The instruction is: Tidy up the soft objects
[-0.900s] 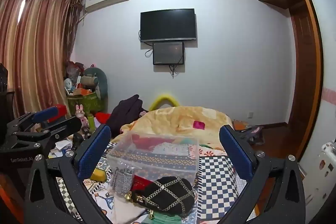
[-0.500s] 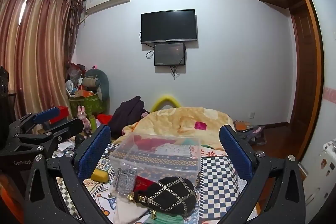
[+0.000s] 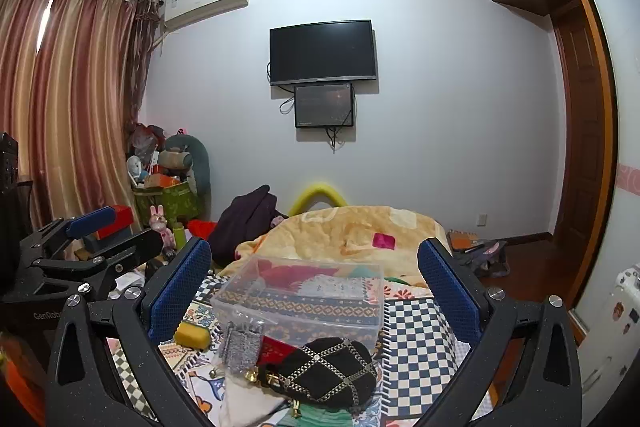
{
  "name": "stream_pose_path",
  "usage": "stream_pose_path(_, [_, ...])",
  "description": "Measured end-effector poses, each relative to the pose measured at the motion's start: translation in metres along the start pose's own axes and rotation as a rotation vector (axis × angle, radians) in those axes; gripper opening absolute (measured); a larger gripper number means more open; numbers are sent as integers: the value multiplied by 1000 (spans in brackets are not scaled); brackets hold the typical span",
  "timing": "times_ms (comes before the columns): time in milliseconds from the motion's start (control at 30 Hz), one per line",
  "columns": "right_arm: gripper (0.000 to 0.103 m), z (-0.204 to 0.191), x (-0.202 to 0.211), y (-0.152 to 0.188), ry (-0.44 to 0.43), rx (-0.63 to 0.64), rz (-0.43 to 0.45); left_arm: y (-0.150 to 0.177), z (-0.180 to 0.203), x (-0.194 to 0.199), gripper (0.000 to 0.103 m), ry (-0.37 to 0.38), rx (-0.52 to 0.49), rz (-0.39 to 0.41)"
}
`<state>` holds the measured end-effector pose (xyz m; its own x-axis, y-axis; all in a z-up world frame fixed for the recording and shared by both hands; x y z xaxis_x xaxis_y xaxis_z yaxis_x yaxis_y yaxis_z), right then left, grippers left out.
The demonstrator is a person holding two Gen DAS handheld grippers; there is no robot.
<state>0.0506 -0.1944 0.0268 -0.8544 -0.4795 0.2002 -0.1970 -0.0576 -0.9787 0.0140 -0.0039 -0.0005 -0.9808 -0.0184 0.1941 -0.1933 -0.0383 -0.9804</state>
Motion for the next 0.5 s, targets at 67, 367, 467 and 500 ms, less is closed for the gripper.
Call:
stream_pose_path(67, [103,1,-1,0,-1,-1,0,0,-1,-1,103,1,0,-1])
stream_pose_path(367, [103,0,-2,-1,-2,-3,-2,-1,-1,0,103,-6,-7,3])
stream_pose_path(467, [103,0,-1,-1,-3,-2,-1,-1,-1,1,103,-7,-10,4])
stream_pose_path(500, [103,0,-1,-1,-4,-3,-1,-1,-1,1,103,-7,-10,6])
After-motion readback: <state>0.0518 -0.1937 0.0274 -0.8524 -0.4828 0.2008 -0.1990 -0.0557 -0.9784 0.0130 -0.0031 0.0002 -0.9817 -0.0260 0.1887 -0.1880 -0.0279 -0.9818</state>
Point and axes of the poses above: each gripper's, at about its wrist camera, not at the fingertips, and x roughly against the way its jaws point, z to its right, y to its underside, the point moved 2 cm from there along -x, roughly the way its jaws point
